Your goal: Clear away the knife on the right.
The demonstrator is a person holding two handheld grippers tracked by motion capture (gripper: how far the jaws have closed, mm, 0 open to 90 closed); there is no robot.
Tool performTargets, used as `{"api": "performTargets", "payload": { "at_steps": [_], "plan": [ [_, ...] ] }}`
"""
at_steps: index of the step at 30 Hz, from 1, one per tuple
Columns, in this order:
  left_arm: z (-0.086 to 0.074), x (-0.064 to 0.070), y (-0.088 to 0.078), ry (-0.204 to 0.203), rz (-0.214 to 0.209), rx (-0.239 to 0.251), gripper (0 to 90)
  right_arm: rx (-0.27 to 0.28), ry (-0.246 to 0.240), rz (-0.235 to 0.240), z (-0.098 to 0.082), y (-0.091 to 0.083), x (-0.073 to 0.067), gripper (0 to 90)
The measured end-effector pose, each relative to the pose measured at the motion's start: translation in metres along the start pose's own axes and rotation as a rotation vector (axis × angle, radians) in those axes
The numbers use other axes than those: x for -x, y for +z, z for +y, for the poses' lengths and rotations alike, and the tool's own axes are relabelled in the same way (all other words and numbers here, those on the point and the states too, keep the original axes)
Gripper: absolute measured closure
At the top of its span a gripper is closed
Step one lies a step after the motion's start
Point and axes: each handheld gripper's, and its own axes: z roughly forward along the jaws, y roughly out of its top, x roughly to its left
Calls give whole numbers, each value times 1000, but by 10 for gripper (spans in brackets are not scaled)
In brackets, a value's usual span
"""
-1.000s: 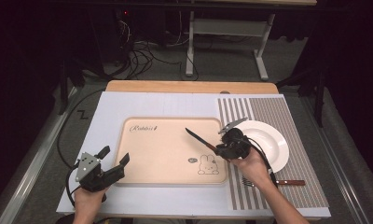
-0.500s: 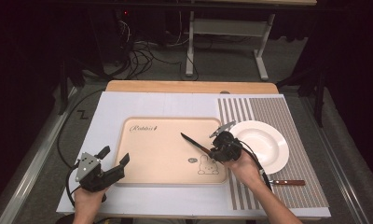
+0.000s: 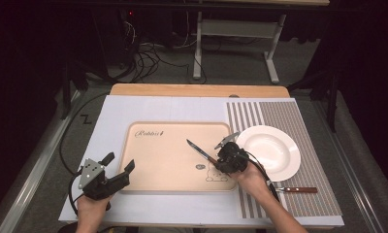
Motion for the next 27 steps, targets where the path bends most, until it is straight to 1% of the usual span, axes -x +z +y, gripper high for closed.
{"api": "performTargets", "payload": {
  "at_steps": [2,6,9,11,12,14,17,21,22,23,25,27],
  "plan": [
    [0,0,-1,0,4,9,235,6,-13,-13,-1,0,-1,723],
    [1,0,-2,-3,2,13,235,18,-16,-26,0,-2,-3,667],
    [1,0,-2,-3,-2,17,235,50,-25,-32,1,-6,-3,662],
    [1,0,-1,-3,-1,14,235,73,-35,-41,2,-8,-5,688],
    [1,0,-1,-3,0,14,235,78,-39,-38,3,-8,-6,721],
    [1,0,-2,-3,0,17,235,94,-42,-18,5,-8,-6,775],
    [1,1,-2,1,-2,24,239,85,-29,15,8,-3,-7,831],
    [1,0,-2,-1,-4,22,239,78,-18,37,10,5,-8,884],
    [1,0,-2,0,-4,22,238,85,-23,35,10,7,-8,892],
    [1,0,-2,-1,-3,22,239,88,-13,37,10,8,-8,898],
    [1,0,-2,-1,-4,23,239,92,-13,41,11,11,-8,900],
    [1,0,-2,0,-2,20,240,83,-10,39,12,13,-8,900]
  ]
}}
